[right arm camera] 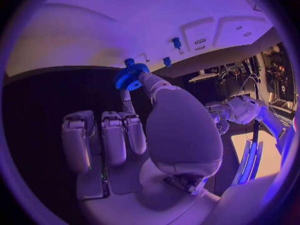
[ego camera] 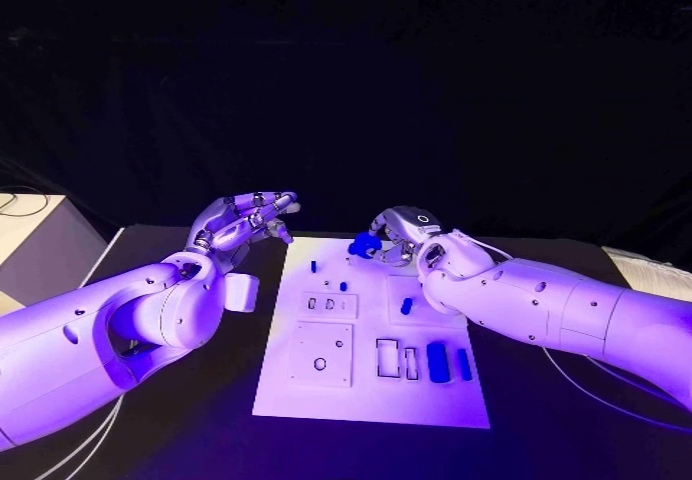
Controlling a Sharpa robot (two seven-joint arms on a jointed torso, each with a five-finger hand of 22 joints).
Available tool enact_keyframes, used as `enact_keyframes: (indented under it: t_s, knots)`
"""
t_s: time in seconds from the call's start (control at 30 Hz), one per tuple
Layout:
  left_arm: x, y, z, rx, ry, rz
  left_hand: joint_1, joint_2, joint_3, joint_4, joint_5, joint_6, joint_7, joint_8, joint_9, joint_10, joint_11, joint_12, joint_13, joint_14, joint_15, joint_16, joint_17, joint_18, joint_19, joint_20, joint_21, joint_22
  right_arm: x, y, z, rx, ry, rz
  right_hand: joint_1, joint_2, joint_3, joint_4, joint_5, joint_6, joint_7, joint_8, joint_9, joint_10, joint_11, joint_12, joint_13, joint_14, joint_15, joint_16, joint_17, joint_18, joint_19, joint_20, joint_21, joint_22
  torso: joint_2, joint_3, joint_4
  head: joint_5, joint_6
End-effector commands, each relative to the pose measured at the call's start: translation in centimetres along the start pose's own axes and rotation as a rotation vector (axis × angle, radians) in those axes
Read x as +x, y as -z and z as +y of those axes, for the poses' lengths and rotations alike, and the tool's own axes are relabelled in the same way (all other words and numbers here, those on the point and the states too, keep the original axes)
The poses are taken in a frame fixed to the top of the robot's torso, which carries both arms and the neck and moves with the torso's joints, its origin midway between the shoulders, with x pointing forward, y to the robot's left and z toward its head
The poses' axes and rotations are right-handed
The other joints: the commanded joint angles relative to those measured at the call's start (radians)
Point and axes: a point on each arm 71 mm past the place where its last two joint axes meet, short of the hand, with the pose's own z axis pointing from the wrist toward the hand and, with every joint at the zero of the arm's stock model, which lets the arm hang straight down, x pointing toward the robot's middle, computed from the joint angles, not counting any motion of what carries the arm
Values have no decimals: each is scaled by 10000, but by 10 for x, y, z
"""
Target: Assemble the parts on the task board
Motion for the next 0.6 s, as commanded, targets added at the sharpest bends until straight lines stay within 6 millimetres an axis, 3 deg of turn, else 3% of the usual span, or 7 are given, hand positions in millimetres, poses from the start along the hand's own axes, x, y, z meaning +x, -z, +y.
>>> enact_keyframes:
  t_s: [0.03,0.2,0.4,0.6]
  knots:
    - [3,0,-1,84,63,234,-126,-3,23,-7,11,-67,20,29,6,-13,11,23,11,-46,5,57,-13,134,-50,0,68,9,4,-2,7,-144,567,-77,9,-79,13,55,20,35,4,33,-6,1043,-61,21,2635,1044,-71,44,2466,-67,1046,-42,46,2628,14,2,11,12,10]
    - [3,0,-1,74,64,241,-126,-3,23,-7,11,-67,20,29,6,-13,11,23,11,-46,5,57,-13,134,-50,0,68,9,12,-4,16,-212,605,124,9,-79,13,55,20,35,4,33,-6,1043,-61,21,2635,1044,-71,44,2466,-67,1046,-42,46,2628,27,16,-4,52,-13]
    - [4,-1,-1,81,46,264,-126,-3,23,-7,11,-67,20,29,6,-13,11,23,11,-46,5,57,-13,134,-50,0,68,9,17,-6,24,-265,618,214,13,-87,15,52,17,36,3,30,-7,1043,-64,21,2635,1042,-72,42,2456,-67,1046,-44,46,2628,18,0,2,76,-59]
    - [4,-1,0,83,42,261,-126,-3,23,-7,11,-67,20,29,6,-13,11,23,11,-46,5,57,-13,134,-50,0,68,9,19,-7,31,-365,604,310,18,-94,18,48,16,36,1,28,-8,1043,-66,21,2635,1040,-73,40,2450,-67,1046,-45,46,2628,19,7,-33,90,-74]
